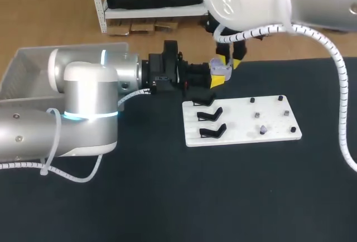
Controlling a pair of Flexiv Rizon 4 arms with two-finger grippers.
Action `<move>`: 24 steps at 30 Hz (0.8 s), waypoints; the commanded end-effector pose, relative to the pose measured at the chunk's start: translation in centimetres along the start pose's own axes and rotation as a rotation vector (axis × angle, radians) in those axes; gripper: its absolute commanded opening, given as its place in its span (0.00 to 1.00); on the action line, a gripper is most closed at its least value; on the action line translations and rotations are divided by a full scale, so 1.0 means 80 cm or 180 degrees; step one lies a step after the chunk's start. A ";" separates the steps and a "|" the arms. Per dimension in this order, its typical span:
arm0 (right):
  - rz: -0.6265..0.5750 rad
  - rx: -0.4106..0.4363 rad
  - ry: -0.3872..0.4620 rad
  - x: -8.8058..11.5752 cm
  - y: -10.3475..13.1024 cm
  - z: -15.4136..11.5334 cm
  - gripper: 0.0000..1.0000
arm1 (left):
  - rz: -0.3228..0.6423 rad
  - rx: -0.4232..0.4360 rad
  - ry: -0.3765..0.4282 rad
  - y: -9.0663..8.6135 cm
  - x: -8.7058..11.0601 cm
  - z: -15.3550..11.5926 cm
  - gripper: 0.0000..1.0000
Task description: Pick up each earbud case from the left stands, insert the matching earbuds, close the lid, and place the case in the box.
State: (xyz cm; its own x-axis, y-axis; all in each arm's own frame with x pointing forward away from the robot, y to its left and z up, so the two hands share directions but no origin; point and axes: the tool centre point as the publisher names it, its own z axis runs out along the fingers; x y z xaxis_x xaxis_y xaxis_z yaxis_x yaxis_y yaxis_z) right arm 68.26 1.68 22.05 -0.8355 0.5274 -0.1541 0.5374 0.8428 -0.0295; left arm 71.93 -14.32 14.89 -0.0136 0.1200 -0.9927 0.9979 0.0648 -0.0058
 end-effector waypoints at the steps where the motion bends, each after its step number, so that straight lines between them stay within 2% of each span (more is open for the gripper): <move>1: -0.0044 -0.0057 -0.0002 0.009 0.009 -0.002 0.00 | 0.0009 -0.0009 -0.0017 0.000 0.001 0.000 0.00; 6: -0.0064 -0.0062 -0.0004 0.010 0.018 0.009 0.00 | 0.0009 -0.0009 -0.0017 0.000 0.001 0.000 0.00; 24: 0.0045 -0.0058 -0.0027 -0.007 0.019 0.020 0.00 | 0.0009 -0.0009 -0.0017 0.000 0.001 0.000 0.00</move>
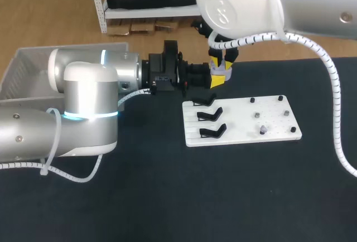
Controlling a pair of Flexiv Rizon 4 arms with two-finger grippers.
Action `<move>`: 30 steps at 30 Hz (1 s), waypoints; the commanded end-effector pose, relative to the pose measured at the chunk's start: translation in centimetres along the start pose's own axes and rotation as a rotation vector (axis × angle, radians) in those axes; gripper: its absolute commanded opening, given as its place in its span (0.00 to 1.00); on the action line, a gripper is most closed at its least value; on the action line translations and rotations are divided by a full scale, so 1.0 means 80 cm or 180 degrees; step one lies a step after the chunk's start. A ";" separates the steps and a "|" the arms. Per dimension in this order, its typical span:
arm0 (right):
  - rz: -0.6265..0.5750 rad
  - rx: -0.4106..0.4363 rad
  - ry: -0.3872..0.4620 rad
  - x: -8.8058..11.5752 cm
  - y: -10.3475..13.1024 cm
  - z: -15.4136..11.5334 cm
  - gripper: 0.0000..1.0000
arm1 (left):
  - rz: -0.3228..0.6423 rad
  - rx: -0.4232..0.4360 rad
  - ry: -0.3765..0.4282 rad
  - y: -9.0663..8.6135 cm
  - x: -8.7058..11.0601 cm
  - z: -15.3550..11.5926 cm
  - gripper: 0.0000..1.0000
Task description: Pick up each earbud case from the left stands, insert the matching earbuds, close the lid, and place the case in the box.
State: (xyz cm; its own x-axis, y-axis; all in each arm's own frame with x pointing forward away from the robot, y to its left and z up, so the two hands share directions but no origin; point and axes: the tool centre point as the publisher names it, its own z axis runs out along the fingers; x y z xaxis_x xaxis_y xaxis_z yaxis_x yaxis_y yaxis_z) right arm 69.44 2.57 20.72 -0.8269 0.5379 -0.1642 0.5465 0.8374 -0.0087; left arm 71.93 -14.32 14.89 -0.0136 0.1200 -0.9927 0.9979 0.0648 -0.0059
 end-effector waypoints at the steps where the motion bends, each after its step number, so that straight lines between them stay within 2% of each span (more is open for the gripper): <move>1: 0.0000 0.0004 0.0007 -0.004 0.002 0.004 0.00 | 0.0010 -0.0009 -0.0017 0.000 0.001 0.000 0.00; 30: 0.0033 0.0094 0.0097 -0.007 0.005 0.025 0.00 | 0.0010 -0.0009 -0.0017 0.000 0.001 0.000 0.00</move>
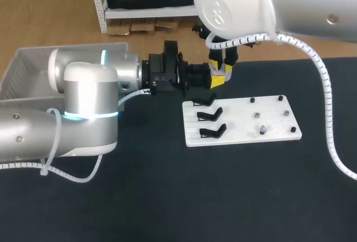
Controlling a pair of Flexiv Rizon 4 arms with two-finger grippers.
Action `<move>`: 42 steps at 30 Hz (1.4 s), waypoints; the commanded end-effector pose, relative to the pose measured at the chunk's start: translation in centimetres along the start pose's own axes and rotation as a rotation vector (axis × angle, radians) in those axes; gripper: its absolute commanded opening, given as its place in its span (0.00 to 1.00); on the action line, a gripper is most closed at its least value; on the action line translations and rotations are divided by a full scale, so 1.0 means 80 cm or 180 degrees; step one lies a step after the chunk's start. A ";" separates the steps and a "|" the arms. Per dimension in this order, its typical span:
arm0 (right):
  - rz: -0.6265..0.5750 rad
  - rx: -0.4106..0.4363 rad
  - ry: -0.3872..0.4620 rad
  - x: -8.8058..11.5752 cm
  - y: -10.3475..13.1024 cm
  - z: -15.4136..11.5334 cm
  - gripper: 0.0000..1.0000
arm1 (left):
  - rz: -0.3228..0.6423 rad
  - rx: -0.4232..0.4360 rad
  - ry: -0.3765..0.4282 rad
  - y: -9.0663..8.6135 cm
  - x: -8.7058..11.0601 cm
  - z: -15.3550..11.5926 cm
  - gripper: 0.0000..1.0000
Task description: Pick up each earbud case from the left stands, insert the matching earbuds, close the lid, and place the case in the box.
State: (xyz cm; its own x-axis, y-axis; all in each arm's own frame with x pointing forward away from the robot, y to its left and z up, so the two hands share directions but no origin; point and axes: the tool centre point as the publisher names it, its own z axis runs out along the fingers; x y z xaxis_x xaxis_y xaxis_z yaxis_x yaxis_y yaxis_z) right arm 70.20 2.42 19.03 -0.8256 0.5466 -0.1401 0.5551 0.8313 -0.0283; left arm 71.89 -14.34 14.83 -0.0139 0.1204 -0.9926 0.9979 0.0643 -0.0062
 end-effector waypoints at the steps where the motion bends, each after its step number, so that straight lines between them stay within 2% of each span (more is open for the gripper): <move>1: 0.0014 0.0033 0.0023 -0.002 0.001 0.003 0.00 | 0.0010 -0.0011 -0.0018 0.000 0.001 0.000 0.00; 33: 0.0016 0.0061 0.0131 -0.007 0.004 0.005 0.00 | 0.0010 -0.0011 -0.0018 0.000 0.001 0.000 0.00; 36: 0.0015 0.0059 0.0137 -0.007 0.004 0.005 0.18 | 0.0010 -0.0011 -0.0018 0.000 0.001 0.000 0.00; 42: 0.0010 0.0054 0.0136 -0.006 0.003 0.004 0.18 | 0.0010 -0.0011 -0.0018 0.000 0.001 0.000 0.00</move>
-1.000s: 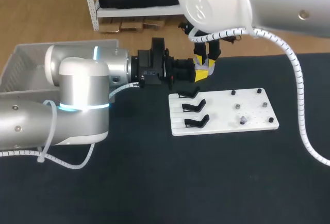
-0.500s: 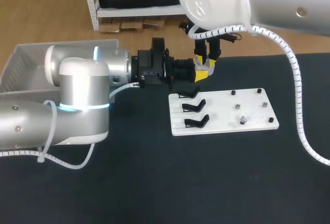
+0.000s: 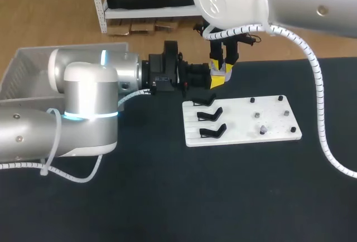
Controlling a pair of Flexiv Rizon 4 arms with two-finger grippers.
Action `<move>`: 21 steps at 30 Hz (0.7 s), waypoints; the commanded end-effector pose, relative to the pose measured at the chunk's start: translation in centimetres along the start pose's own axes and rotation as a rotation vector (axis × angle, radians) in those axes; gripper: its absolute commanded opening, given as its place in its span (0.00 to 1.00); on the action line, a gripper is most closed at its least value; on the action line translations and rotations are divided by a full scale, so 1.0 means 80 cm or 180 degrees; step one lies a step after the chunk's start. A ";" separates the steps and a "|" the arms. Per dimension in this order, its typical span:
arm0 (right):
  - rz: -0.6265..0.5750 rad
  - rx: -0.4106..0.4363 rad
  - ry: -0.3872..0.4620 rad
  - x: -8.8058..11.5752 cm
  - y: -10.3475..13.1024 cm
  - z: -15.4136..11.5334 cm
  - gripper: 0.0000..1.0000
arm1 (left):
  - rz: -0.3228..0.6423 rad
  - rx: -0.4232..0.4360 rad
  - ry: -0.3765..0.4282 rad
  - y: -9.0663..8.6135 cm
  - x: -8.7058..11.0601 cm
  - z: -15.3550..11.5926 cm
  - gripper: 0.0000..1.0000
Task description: Pick up each earbud case from the left stands, insert the matching earbuds, close the lid, and place the case in the box.
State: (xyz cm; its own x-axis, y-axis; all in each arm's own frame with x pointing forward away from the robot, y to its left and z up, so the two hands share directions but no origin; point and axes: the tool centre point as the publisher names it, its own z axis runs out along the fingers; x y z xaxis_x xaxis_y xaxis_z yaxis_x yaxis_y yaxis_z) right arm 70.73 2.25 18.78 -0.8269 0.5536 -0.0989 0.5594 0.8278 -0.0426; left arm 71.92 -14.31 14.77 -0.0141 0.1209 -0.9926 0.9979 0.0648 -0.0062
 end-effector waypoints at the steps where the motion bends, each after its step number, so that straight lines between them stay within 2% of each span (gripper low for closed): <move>1: -0.0002 0.0003 0.0004 0.001 0.001 0.000 0.19 | 0.0011 -0.0009 -0.0020 0.000 0.000 0.000 0.00; 7: 0.0008 -0.0012 0.0004 0.000 0.000 -0.001 0.30 | 0.0011 -0.0009 -0.0020 0.000 0.000 0.000 0.00; 15: 0.0016 -0.0062 -0.0034 0.003 -0.012 -0.015 0.35 | 0.0011 -0.0009 -0.0020 0.000 0.000 0.000 0.00; 17: 0.0002 -0.0191 -0.0046 0.007 -0.023 -0.023 0.37 | 0.0011 -0.0009 -0.0020 0.000 0.000 0.000 0.00; 21: -0.0226 -0.0484 -0.0264 0.016 -0.042 -0.034 0.49 | 0.0011 -0.0009 -0.0020 0.000 0.000 0.000 0.00</move>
State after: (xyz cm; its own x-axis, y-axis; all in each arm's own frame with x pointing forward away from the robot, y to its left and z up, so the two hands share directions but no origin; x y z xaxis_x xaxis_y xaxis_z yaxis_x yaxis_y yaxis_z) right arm 70.57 2.19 21.45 -0.8535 0.5073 -0.1193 0.5112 0.8594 -0.0031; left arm 71.93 -14.31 14.88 -0.0134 0.1196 -0.9927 0.9979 0.0643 -0.0057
